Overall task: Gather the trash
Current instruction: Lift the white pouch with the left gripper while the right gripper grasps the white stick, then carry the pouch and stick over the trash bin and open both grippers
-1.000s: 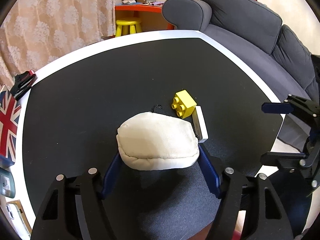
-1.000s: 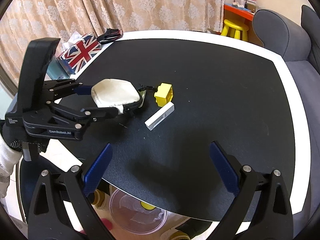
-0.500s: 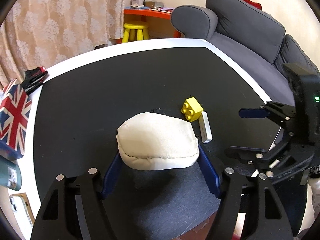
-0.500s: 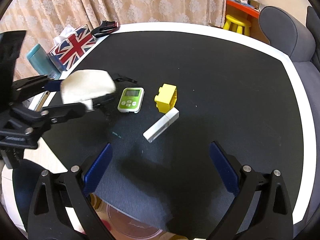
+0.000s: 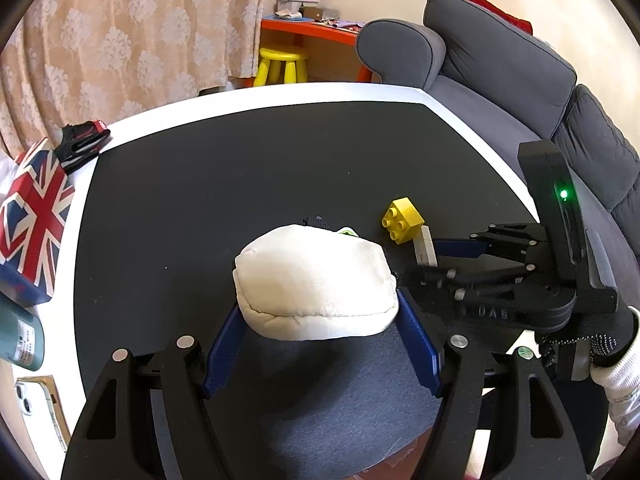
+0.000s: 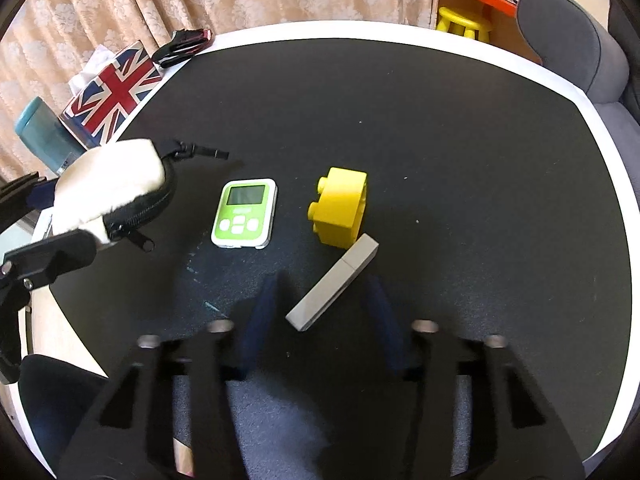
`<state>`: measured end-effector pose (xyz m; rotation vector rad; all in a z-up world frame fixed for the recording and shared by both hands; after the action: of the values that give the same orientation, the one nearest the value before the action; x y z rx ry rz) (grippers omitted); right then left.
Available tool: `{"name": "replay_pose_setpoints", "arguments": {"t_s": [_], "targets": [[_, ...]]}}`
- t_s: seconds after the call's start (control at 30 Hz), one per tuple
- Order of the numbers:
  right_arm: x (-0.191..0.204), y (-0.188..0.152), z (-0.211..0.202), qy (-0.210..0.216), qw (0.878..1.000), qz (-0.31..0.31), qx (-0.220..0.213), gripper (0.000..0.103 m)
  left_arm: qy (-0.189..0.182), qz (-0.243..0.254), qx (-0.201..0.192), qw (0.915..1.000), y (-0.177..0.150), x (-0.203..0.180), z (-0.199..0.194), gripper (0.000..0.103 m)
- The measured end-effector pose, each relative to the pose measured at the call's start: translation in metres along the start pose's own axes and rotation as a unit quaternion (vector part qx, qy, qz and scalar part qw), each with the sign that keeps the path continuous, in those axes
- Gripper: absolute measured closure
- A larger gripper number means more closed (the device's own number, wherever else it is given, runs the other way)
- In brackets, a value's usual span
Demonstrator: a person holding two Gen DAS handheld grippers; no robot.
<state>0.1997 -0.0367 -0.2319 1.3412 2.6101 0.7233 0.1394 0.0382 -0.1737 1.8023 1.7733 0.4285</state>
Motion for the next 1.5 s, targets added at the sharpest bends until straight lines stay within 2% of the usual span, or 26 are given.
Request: {"name": "replay_pose_setpoints", "arguments": {"t_s": [0.1,0.4,0.77,1.13,1.5], "targets": [[-0.004,0.000,-0.001,-0.010,1.000,-0.001,0.000,0.094,-0.003,-0.001,-0.001,1.0000,-0.002,-0.001,0.001,0.034],[-0.008,-0.005,-0.026,-0.010,1.000,-0.011,-0.017,0.095,-0.011,0.005,-0.003,0.9999,-0.008,-0.015,-0.007,0.034],[0.008,-0.025,-0.100,0.006,0.997,-0.053,-0.053,0.095,-0.007,0.016,-0.015,0.9997,-0.021,-0.044,-0.042,0.033],[0.033,-0.070,-0.158,0.028,0.993,-0.092,-0.070,0.094,-0.007,0.028,-0.032,0.9991,-0.044,-0.074,-0.083,0.033],[0.055,-0.129,-0.179,0.052,0.991,-0.107,-0.065,0.094,-0.018,0.031,-0.042,0.9985,-0.084,-0.098,-0.111,0.033]]}}
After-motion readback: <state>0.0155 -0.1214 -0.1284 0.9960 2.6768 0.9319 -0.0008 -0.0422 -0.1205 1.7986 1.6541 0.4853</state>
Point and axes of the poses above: each gripper's, at about its wrist camera, not at the fingertips, and z roughly the way its jaws point, x to its left, y to its top, the point moved 10 cm from there along z, roughly the way its jaws point, and after that the axes turned 2 degrees about -x, right-handed, at the moved point
